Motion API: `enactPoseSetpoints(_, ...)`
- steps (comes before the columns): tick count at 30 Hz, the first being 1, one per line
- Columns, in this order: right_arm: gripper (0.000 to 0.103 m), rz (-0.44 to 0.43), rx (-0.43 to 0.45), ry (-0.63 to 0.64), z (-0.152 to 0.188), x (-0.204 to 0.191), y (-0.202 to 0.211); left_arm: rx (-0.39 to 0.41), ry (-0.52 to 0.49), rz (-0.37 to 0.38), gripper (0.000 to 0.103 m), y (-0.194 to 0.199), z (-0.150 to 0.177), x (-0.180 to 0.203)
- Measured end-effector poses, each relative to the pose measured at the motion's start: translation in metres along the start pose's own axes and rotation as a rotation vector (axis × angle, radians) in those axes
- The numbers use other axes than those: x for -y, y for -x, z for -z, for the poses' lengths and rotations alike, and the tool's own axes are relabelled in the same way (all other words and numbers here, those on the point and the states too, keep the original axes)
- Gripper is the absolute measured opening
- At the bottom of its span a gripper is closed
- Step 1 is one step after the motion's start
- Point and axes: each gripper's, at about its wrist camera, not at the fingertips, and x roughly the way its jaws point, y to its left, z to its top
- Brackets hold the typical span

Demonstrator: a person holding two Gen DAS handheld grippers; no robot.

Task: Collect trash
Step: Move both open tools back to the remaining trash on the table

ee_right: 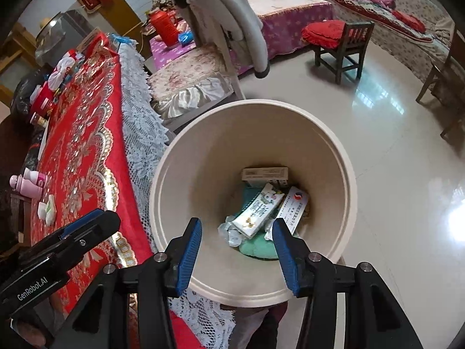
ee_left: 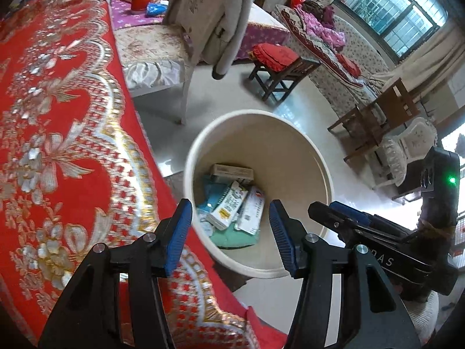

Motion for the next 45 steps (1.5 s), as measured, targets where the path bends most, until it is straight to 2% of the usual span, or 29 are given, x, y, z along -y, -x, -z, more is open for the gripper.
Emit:
enactPoseSetpoints(10, 0.049, -0.043, -0.003, 0.082, -0.003, -0.053, -0.006, 0.063, 0.068, -0.067, 0.053, 0.031, 0.007, -0.046)
enactPoseSetpoints(23, 0.05, -0.126, -0.054, 0.245, -0.001, -0.158, -0.036, 0.135, 0.236, -0.189, 0.053, 0.091, 0.032, -0.149)
enactPoseSetpoints(26, 0.06, -0.15, -0.067, 0.281, 0.002, -0.186, -0.044, 0.149, 0.281, -0.216, 0.053, 0.106, 0.041, -0.175)
enactPoseSetpoints(35, 0.061, -0.213, -0.123, 0.429, 0.018, -0.284, -0.072, 0.192, 0.422, -0.274, 0.053, 0.151, 0.065, -0.26)
enactPoseSetpoints(38, 0.065, -0.236, -0.135, 0.48, 0.022, -0.318, -0.081, 0.199, 0.468, -0.298, 0.053, 0.166, 0.074, -0.289)
enactPoseSetpoints(45, 0.065, -0.277, -0.163, 0.586, 0.023, -0.4, -0.115, 0.204, 0.573, -0.313, 0.053, 0.191, 0.09, -0.35)
